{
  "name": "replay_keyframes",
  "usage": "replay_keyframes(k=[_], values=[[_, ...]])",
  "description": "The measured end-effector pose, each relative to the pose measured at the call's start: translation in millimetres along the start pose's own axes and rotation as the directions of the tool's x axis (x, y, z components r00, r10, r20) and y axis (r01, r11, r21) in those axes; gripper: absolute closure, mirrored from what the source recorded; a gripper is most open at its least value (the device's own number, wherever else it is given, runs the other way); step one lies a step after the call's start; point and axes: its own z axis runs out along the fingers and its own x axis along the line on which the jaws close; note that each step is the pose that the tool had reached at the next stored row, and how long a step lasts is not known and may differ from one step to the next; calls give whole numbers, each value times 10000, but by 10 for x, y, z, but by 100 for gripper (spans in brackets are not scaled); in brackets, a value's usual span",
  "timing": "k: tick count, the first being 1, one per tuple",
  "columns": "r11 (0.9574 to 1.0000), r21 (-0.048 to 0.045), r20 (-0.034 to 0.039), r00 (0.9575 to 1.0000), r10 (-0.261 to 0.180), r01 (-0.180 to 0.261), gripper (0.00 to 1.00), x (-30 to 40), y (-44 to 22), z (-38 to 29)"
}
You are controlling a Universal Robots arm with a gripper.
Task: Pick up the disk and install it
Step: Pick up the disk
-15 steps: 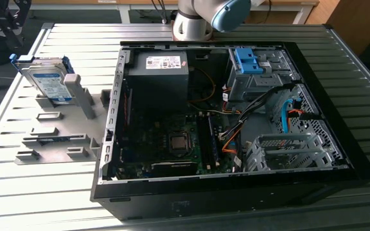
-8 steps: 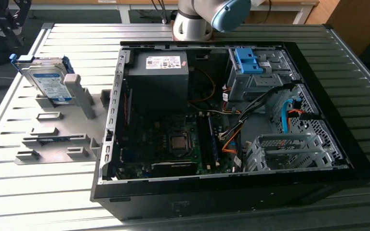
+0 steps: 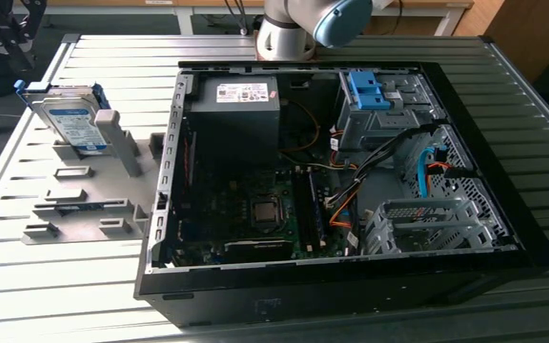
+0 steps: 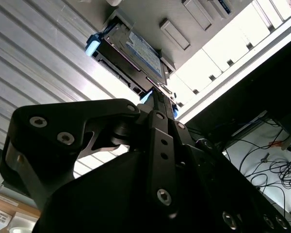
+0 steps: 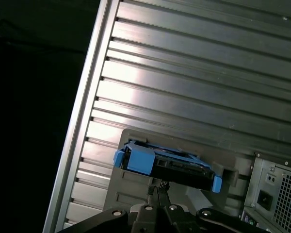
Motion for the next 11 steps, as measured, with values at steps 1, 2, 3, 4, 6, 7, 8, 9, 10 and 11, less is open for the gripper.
replay_keyframes(k=[1, 2, 3, 4, 6, 7, 8, 9, 10, 11], values=[[10000, 0, -1, 10000, -12, 12, 89, 0, 0, 0], [10000, 0, -2, 10000, -37, 37, 89, 0, 0, 0], [10000, 1, -2, 10000, -50, 50, 89, 0, 0, 0], [10000, 1, -3, 10000, -63, 63, 89, 0, 0, 0], [9999, 1, -4, 9999, -102, 102, 89, 0, 0, 0], [9999, 1, -5, 9999, -114, 114, 89, 0, 0, 0], [9999, 1, -5, 9999, -128, 128, 89, 0, 0, 0], [9999, 1, -6, 9999, -141, 141, 89, 0, 0, 0], [9999, 1, -6, 9999, -154, 154, 89, 0, 0, 0], [9999, 1, -6, 9999, -167, 167, 89, 0, 0, 0]])
